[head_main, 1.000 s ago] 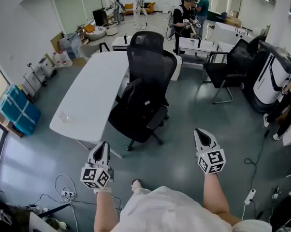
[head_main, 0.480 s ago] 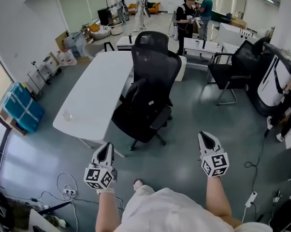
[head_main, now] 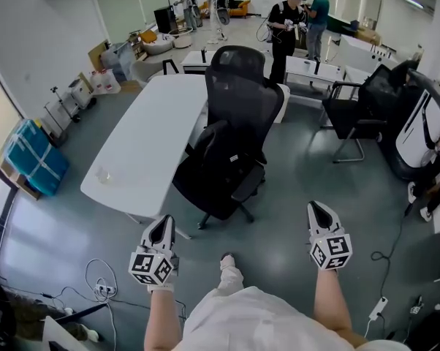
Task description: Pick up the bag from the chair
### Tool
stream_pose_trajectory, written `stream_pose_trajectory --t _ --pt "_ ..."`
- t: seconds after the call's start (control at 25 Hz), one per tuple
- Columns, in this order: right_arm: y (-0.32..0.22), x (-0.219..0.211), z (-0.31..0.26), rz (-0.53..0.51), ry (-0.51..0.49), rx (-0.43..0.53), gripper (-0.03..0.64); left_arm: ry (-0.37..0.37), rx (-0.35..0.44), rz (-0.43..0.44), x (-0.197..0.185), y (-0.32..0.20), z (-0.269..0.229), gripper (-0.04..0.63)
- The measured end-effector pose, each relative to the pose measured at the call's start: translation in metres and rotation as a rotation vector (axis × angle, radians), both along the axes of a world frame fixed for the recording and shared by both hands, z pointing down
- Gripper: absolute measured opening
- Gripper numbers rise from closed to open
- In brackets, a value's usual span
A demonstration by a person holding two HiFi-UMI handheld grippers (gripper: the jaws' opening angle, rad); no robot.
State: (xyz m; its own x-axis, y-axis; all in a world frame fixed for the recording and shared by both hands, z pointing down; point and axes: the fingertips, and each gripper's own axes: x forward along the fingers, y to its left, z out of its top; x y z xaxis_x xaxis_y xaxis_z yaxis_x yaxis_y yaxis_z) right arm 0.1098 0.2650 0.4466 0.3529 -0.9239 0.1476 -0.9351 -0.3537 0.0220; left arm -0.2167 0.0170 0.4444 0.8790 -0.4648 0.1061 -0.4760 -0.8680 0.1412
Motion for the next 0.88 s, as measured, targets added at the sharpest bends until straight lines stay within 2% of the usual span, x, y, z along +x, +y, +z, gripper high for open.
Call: stream_pose_trajectory --t 0.24,0.56,0.88 --pt "-0.046 0.030 0.007 -0.001 -0.009 -0.009 0.020 0.000 -0.019 0.007 0.032 -0.044 0.012 0.026" --pt "-0.135 0.071 0.006 -0.017 -0.027 0.002 0.021 0.015 -0.024 0.004 0.075 -0.130 0.016 0.026" --pt "-0.214 0.089 0.002 -0.039 -0.004 -0.007 0.021 0.042 -0.020 0.020 0.103 -0.201 0.016 0.026"
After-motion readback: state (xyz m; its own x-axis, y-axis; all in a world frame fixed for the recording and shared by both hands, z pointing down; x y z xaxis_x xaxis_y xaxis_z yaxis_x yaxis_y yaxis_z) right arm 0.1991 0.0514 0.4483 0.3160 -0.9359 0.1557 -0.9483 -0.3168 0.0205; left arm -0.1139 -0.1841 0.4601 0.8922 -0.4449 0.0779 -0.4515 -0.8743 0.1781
